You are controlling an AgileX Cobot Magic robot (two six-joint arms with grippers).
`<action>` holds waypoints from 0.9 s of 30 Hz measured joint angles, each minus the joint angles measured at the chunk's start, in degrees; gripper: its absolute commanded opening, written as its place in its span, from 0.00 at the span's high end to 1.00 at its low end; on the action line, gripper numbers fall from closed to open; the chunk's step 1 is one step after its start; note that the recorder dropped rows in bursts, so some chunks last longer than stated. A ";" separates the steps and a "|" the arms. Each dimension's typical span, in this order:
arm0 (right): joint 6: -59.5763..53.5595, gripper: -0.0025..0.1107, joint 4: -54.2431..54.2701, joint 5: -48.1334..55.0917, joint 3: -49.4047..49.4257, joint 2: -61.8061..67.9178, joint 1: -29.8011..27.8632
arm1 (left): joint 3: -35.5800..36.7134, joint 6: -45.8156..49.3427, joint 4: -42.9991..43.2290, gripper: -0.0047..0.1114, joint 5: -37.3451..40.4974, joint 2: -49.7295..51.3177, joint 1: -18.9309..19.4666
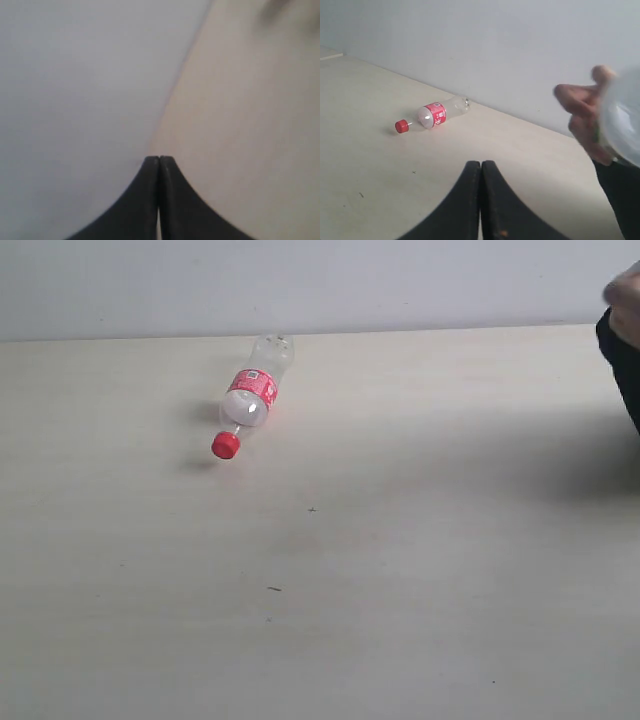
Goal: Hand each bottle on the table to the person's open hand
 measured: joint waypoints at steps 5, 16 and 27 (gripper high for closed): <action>0.00 0.98 0.00 0.00 0.00 0.00 0.00 | -3.87 -0.06 -21.51 0.96 -7.74 10.90 6.75; 0.00 0.98 0.00 0.00 0.00 0.00 0.00 | -9.03 0.18 -37.50 0.96 -27.53 18.93 19.79; 0.00 0.98 0.00 0.00 0.00 0.00 0.00 | -9.16 6.09 -38.60 0.96 -31.64 8.21 20.09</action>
